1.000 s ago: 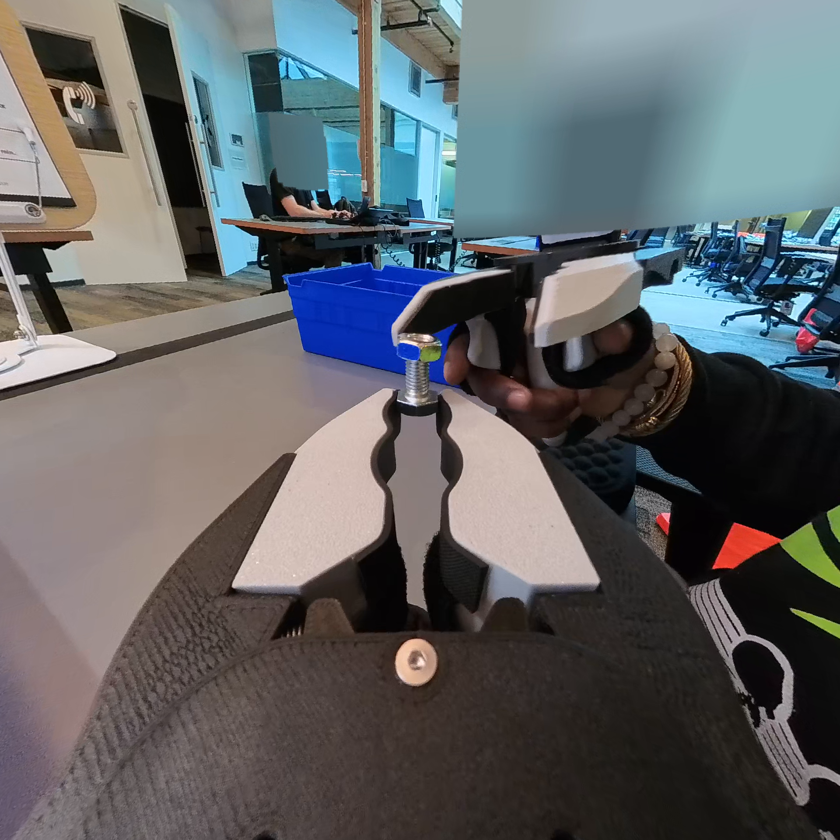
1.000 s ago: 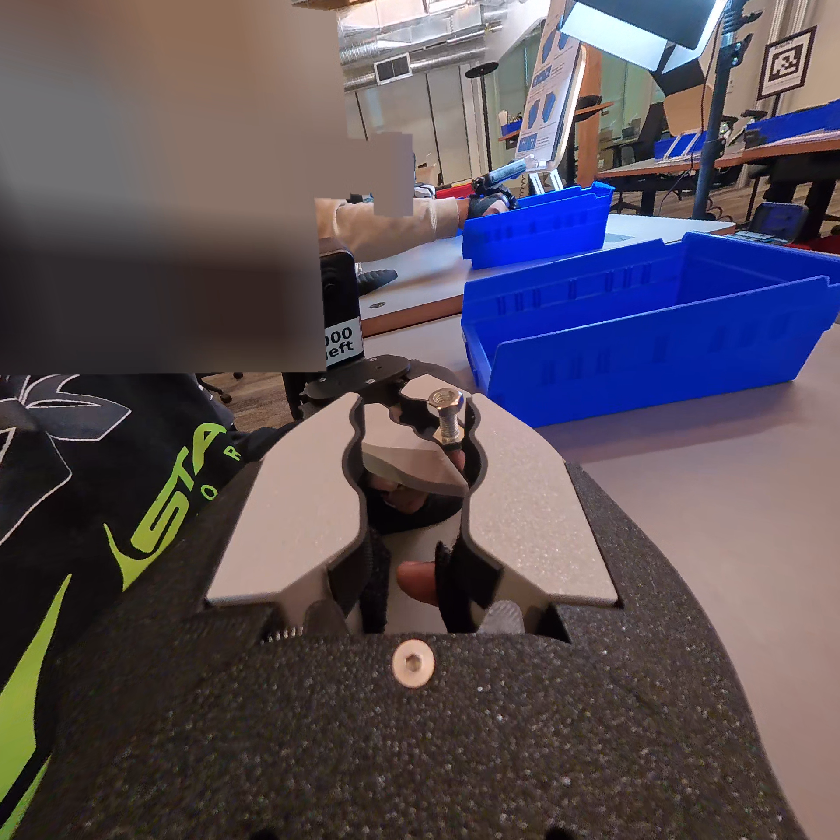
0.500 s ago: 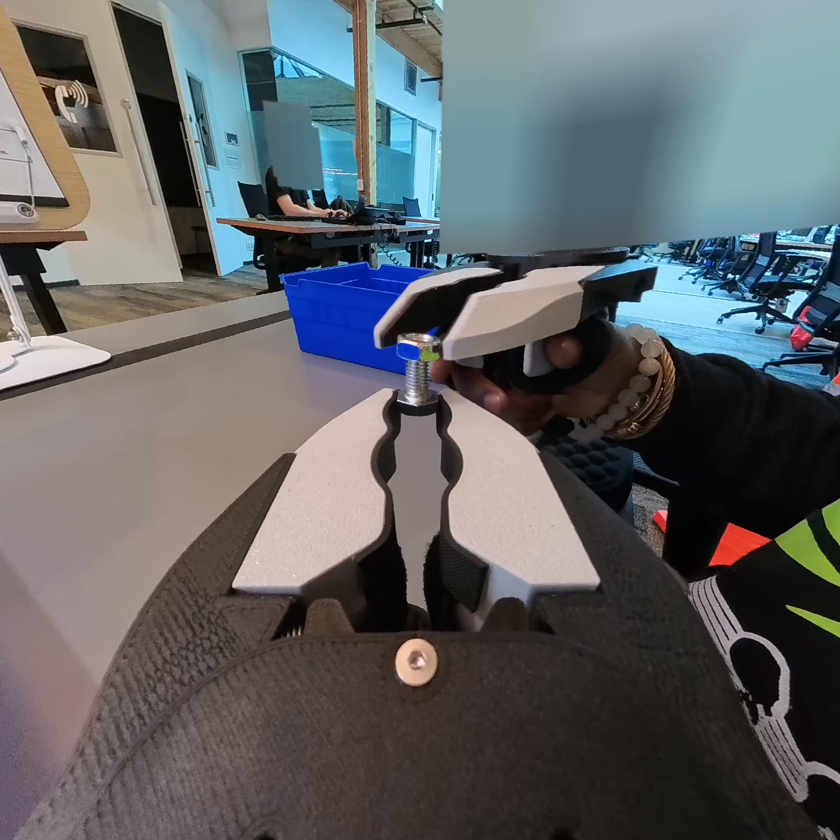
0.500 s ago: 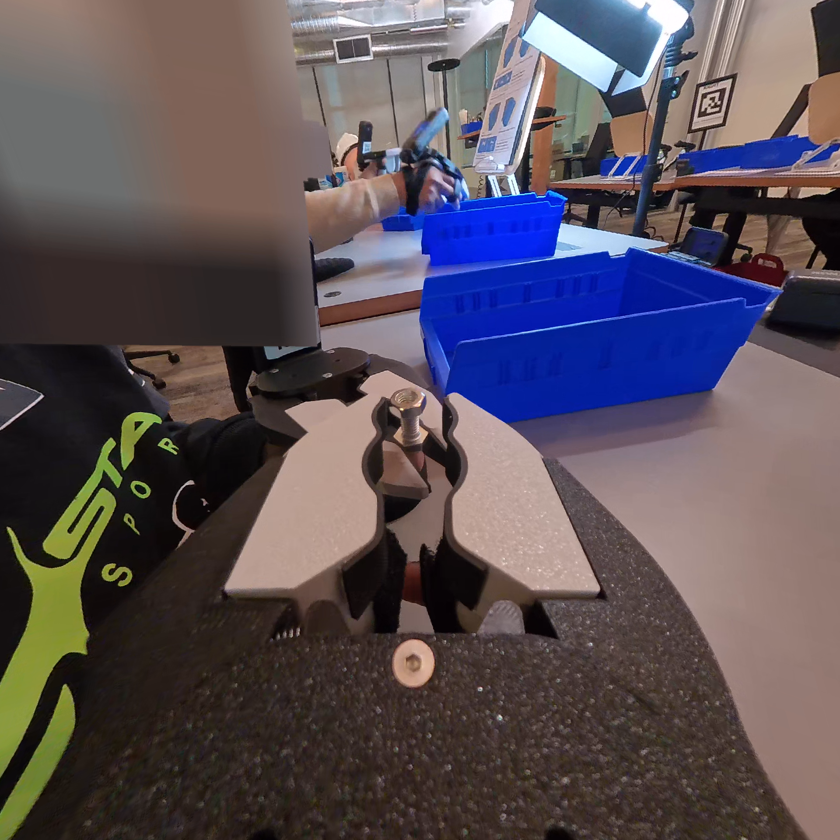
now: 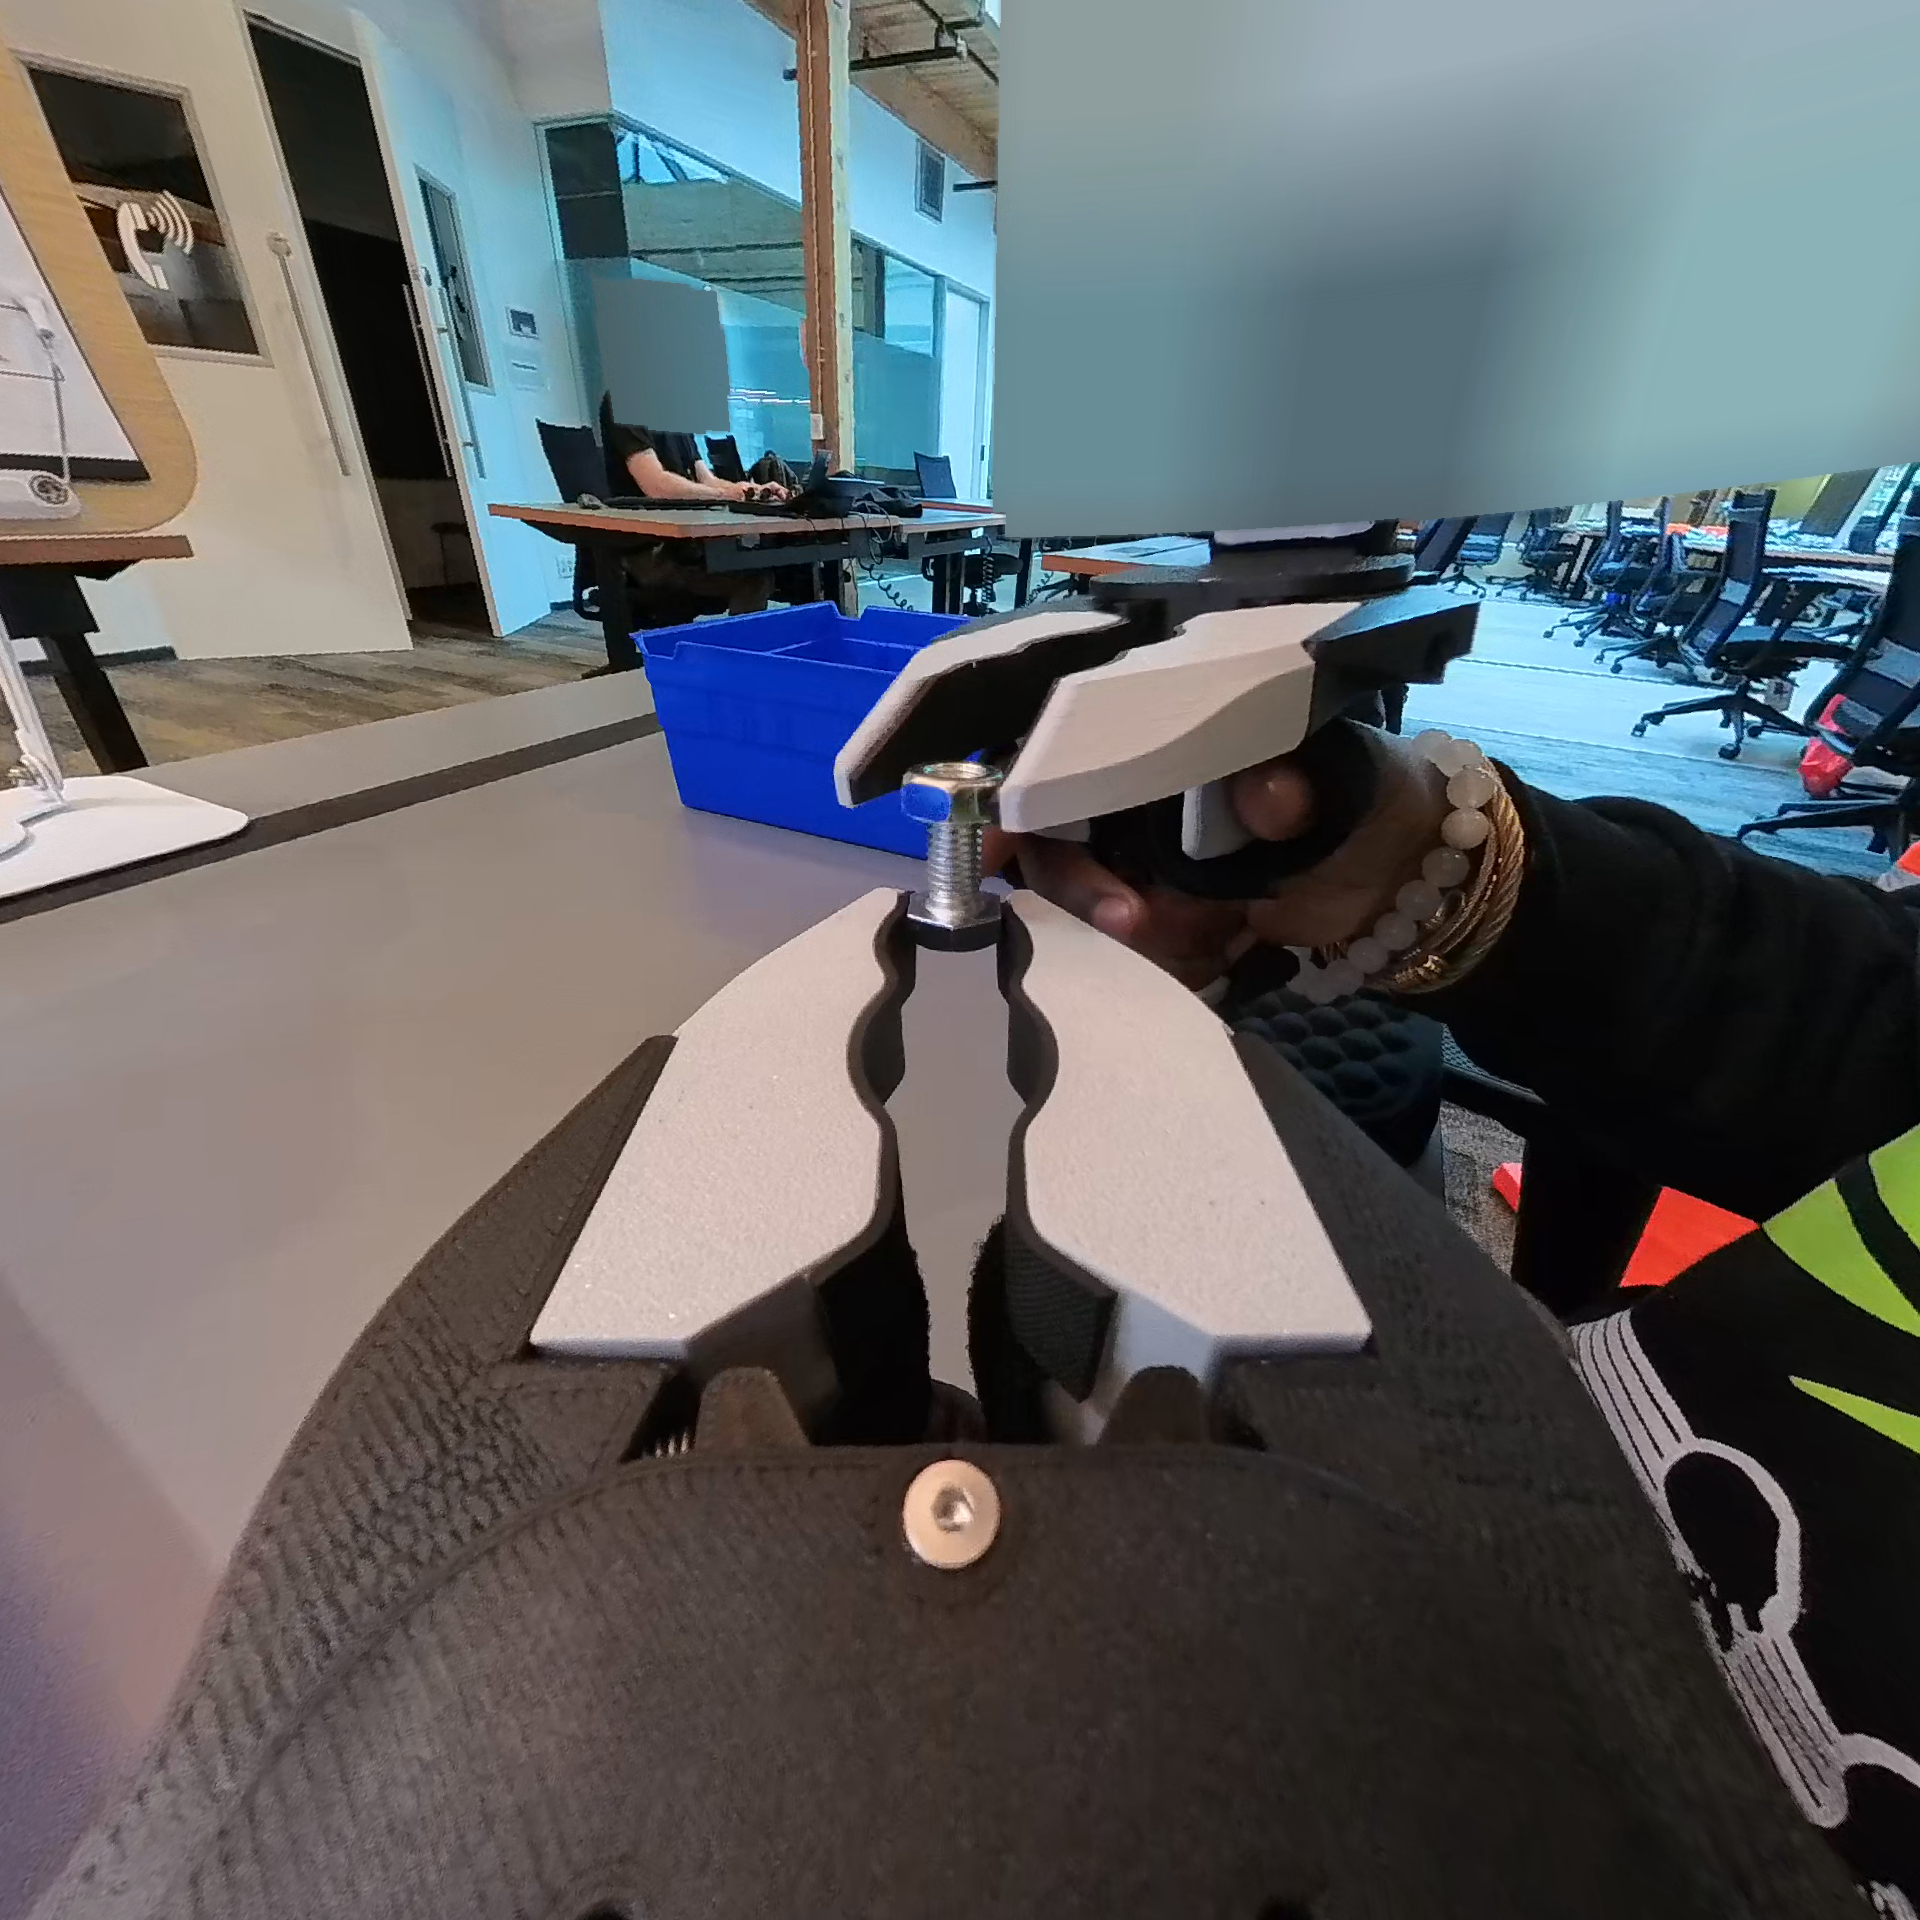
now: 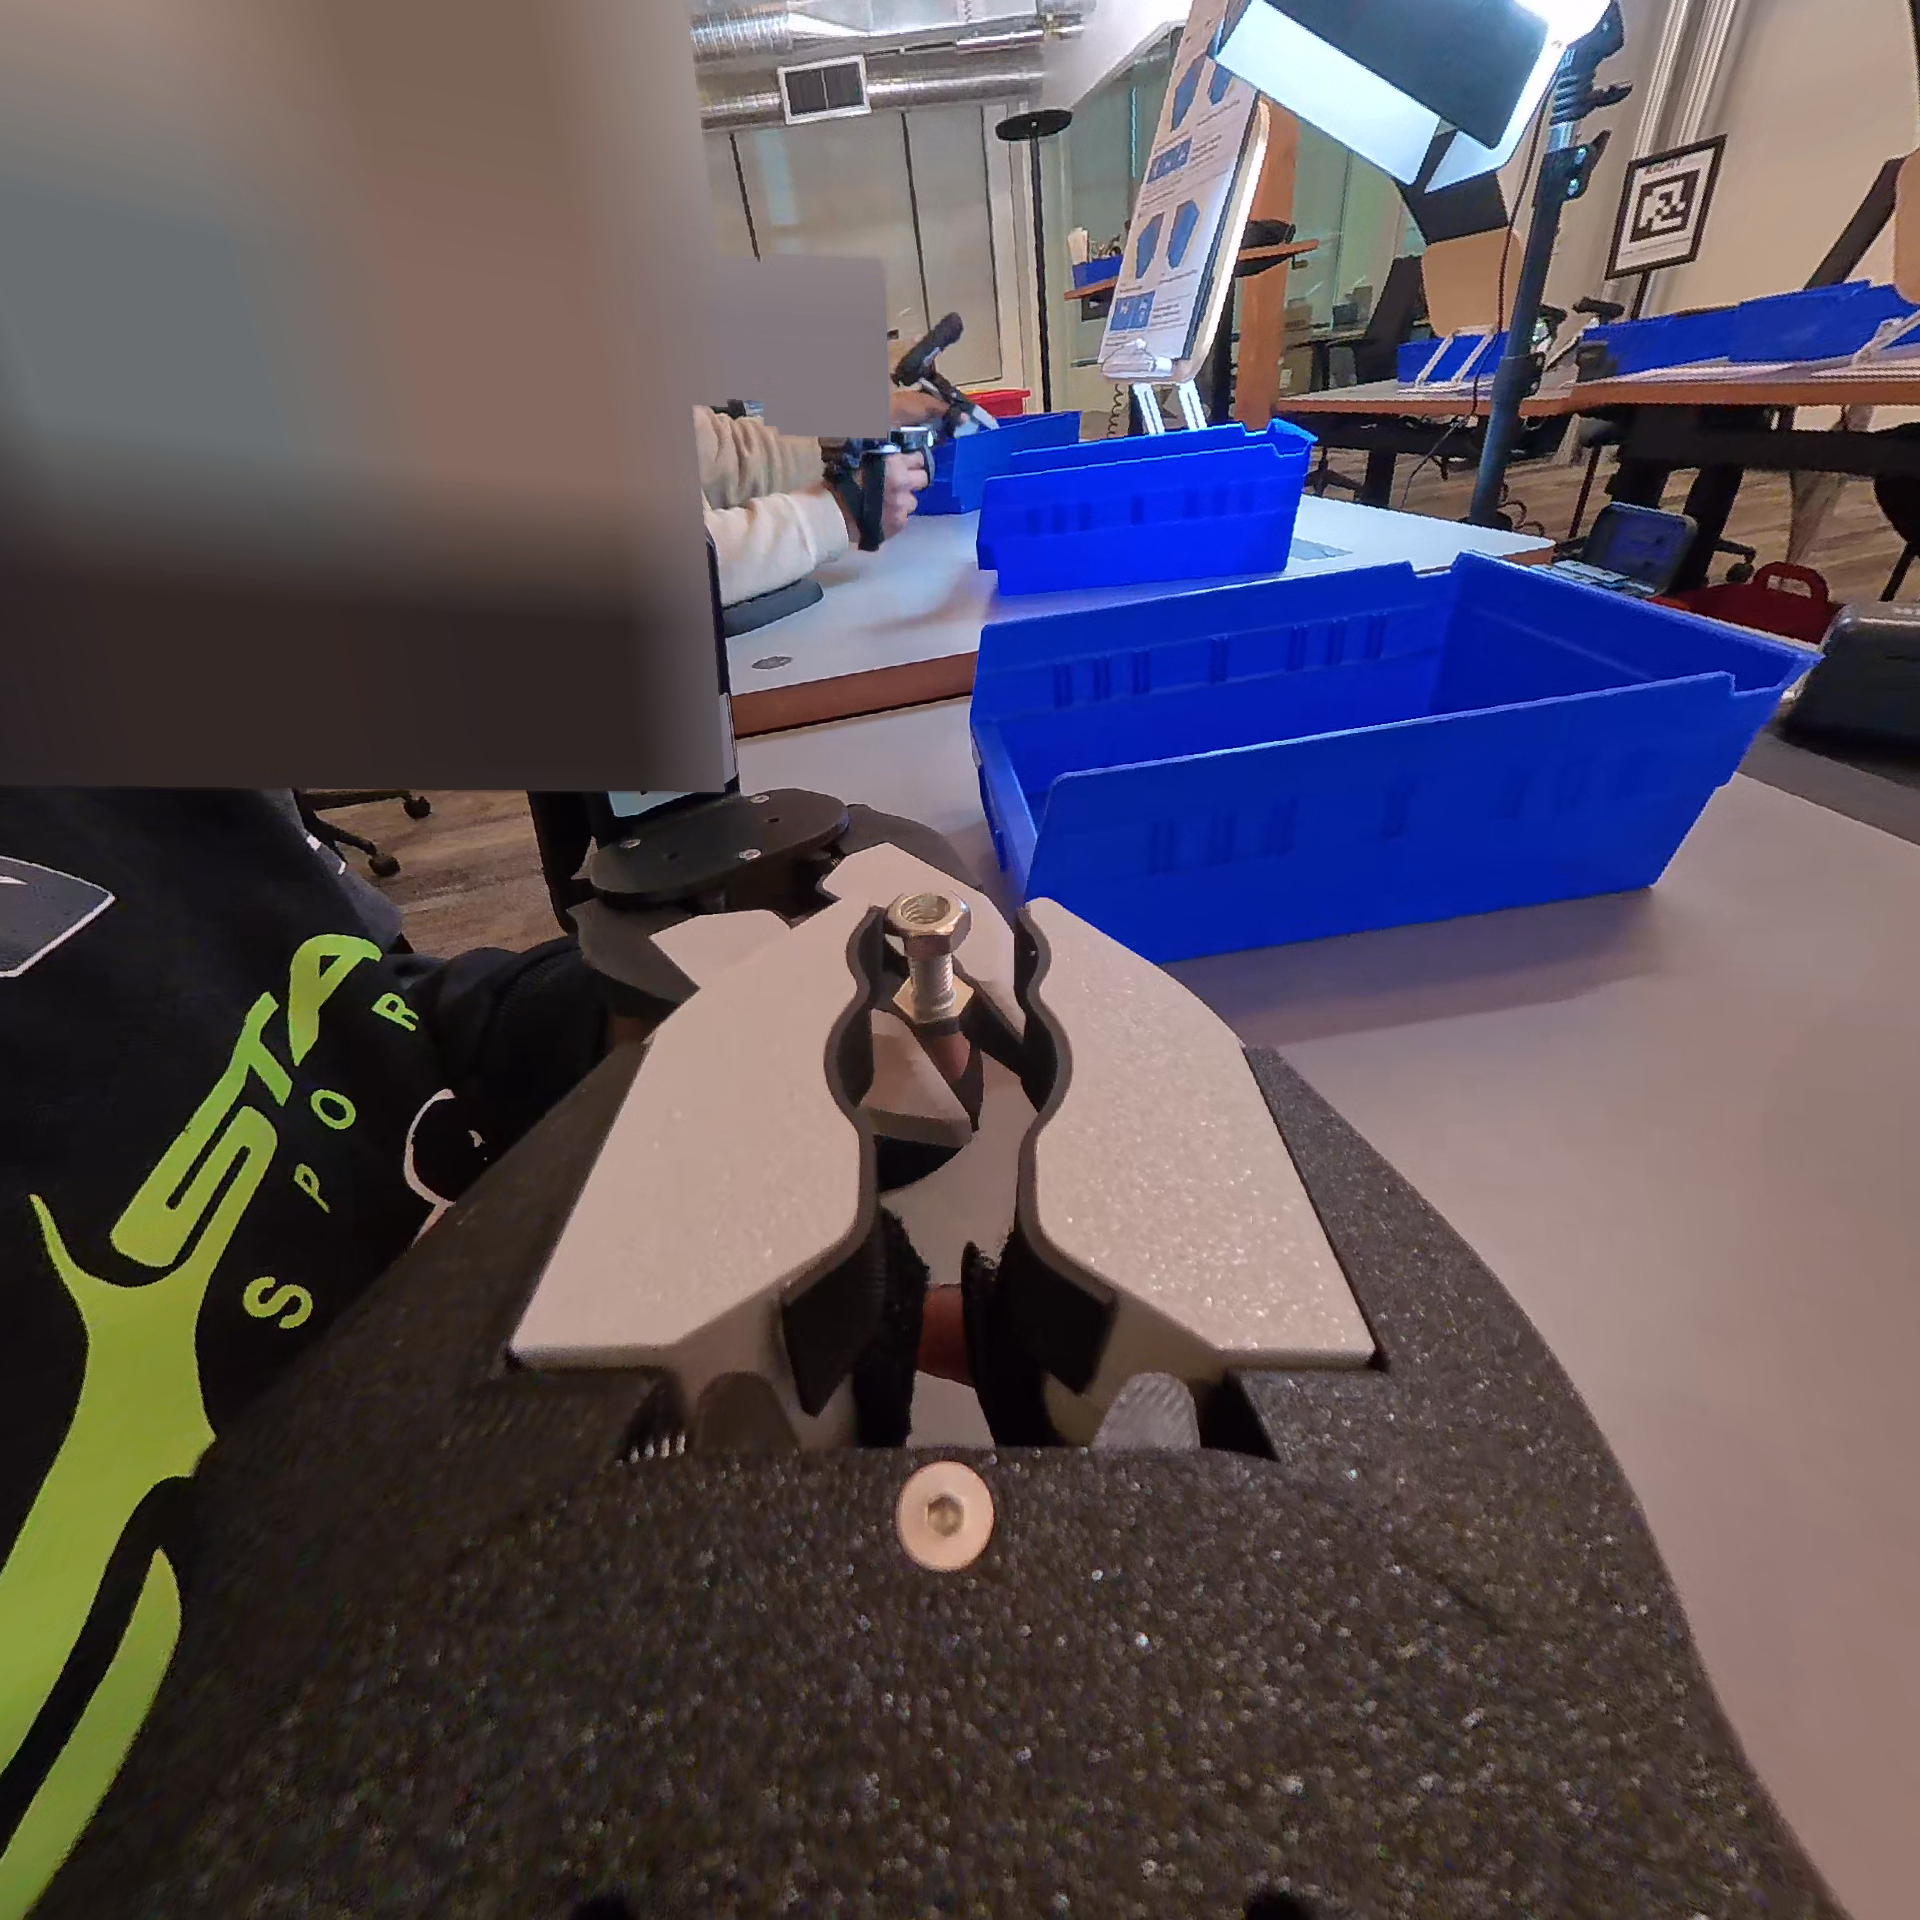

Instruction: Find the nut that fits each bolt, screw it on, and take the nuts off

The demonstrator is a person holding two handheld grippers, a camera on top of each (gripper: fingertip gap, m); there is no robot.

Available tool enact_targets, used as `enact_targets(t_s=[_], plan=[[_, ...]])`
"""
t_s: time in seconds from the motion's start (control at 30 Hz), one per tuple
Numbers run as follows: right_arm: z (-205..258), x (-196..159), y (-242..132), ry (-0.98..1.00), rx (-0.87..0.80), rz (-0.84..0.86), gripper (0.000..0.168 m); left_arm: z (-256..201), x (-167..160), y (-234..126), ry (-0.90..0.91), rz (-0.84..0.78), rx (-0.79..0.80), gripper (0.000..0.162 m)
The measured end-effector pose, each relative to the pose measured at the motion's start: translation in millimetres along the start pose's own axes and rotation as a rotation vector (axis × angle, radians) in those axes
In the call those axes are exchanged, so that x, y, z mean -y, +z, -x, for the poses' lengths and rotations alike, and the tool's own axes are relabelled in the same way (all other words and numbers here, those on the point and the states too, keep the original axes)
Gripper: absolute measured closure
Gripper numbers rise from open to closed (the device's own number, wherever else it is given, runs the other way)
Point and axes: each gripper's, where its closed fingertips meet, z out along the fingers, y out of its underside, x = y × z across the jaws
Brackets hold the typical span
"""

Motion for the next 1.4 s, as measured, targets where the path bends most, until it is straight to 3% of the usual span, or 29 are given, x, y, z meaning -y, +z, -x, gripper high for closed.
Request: enact_targets(t_s=[1.4], plan=[[6.7,2.3,-2.9,-0.01,-0.01,-0.015,0.145,4.6,0.0,-0.7,-0.016,-0.002,0.026,0.147]])
